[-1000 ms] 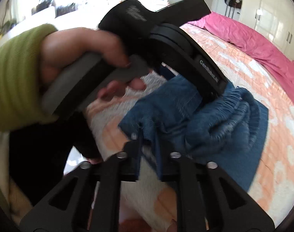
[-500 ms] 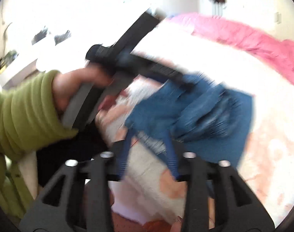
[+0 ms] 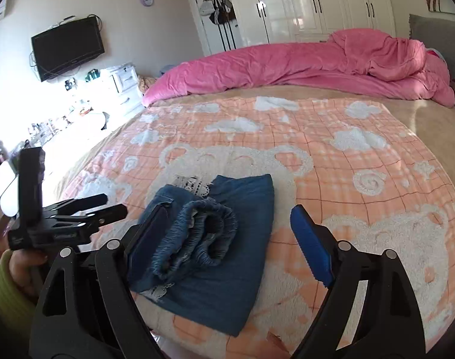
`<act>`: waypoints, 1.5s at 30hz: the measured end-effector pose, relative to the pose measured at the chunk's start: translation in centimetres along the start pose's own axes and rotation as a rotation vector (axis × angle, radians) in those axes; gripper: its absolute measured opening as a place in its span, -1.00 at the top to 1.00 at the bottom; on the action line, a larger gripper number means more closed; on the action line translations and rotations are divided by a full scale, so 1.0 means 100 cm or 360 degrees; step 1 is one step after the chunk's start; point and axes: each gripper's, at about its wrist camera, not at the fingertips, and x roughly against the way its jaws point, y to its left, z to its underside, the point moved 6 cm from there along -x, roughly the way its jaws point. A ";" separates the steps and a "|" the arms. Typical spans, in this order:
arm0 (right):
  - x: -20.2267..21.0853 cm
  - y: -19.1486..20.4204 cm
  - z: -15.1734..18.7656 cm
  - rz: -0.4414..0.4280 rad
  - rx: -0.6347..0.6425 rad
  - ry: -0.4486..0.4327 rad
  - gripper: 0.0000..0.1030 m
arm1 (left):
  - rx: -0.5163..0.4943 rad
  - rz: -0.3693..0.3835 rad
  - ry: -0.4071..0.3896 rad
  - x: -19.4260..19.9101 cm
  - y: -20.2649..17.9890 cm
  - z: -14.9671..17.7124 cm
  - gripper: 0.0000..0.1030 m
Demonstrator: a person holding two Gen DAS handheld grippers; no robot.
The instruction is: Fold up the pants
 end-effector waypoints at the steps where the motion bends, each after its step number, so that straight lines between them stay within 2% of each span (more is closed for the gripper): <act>1: -0.010 0.000 0.002 0.0013 -0.0017 0.0023 -0.52 | -0.0008 -0.0005 0.0003 -0.001 0.000 0.001 -0.77; 7: -0.055 -0.020 0.042 0.0026 -0.0150 0.0239 -0.53 | -0.0023 -0.0023 0.0045 -0.016 0.001 0.008 -0.78; 12: -0.070 -0.031 0.056 0.0008 -0.0250 0.0307 -0.53 | 0.0024 -0.0012 0.0106 -0.036 0.006 0.018 -0.79; 16: -0.083 -0.034 0.058 -0.0105 -0.0372 0.0342 -0.52 | 0.0063 0.0012 0.0161 -0.054 0.008 0.028 -0.79; 17: -0.091 -0.036 0.060 -0.0133 -0.0408 0.0369 -0.42 | 0.0081 0.0024 0.0178 -0.059 0.009 0.032 -0.79; 18: -0.096 -0.036 0.063 -0.0155 -0.0427 0.0393 -0.21 | 0.0100 0.0043 0.0183 -0.062 0.008 0.034 -0.79; 22: -0.110 -0.028 0.064 -0.0163 -0.0366 0.0425 0.01 | 0.0142 0.0102 0.0188 -0.071 0.005 0.037 -0.78; 24: -0.115 -0.023 0.063 -0.0188 -0.0358 0.0437 0.26 | 0.0153 0.0129 0.0186 -0.073 0.001 0.037 -0.63; 25: -0.117 -0.021 0.063 -0.0196 -0.0345 0.0440 0.41 | 0.0156 0.0153 0.0191 -0.074 -0.002 0.037 -0.42; 26: -0.118 -0.017 0.063 -0.0252 -0.0348 0.0446 0.75 | 0.0148 0.0189 0.0188 -0.073 -0.007 0.037 -0.10; 29: -0.111 -0.008 0.059 -0.0244 -0.0293 0.0389 0.83 | 0.0110 0.0192 0.0174 -0.070 -0.016 0.037 0.34; 31: -0.102 0.001 0.052 -0.0237 -0.0241 0.0330 0.86 | 0.0100 0.0188 0.0139 -0.063 -0.018 0.032 0.47; 34: -0.090 0.021 0.037 -0.0191 -0.0082 0.0244 0.87 | 0.0100 0.0194 0.0089 -0.053 -0.020 0.022 0.50; 38: -0.090 0.037 0.011 -0.0175 0.0037 0.0179 0.87 | 0.0062 0.0132 0.0002 -0.047 -0.016 -0.003 0.50; 45: -0.128 0.032 -0.036 -0.0144 0.0059 0.0113 0.87 | 0.0038 0.0058 -0.0083 -0.065 -0.002 -0.054 0.50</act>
